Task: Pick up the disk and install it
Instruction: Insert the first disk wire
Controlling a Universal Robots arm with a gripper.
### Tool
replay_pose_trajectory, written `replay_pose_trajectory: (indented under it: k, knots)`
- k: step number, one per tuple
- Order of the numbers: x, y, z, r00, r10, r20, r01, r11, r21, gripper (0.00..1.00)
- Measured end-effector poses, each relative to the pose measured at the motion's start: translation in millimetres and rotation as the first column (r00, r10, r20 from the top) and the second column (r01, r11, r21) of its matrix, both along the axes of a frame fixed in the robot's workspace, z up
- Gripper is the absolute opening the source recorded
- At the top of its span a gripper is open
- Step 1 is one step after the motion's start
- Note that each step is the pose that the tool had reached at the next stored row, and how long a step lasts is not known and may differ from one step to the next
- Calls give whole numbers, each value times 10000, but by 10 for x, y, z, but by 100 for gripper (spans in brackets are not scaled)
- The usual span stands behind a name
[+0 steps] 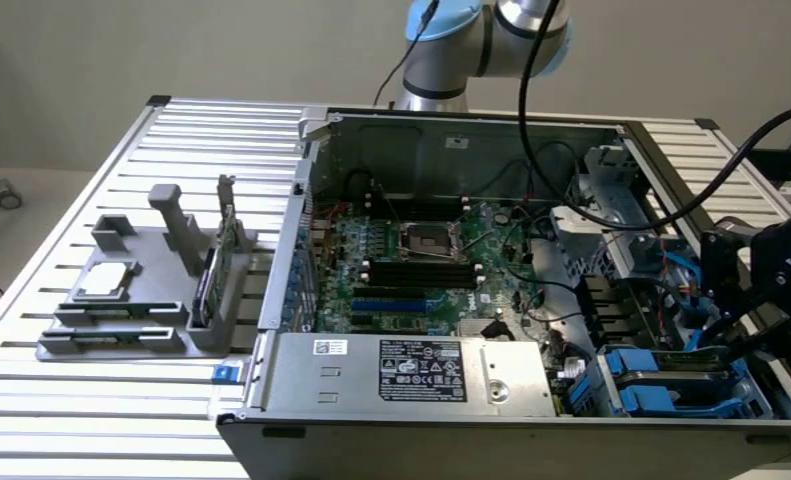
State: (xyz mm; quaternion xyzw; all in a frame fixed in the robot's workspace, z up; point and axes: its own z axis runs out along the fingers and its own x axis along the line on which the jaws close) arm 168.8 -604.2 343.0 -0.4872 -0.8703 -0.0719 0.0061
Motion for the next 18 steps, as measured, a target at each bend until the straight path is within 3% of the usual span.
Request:
replay_pose_trajectory:
  k: [18]
  knots:
    - [71,70,-43,10000,4,0,-4,10000,2,28]
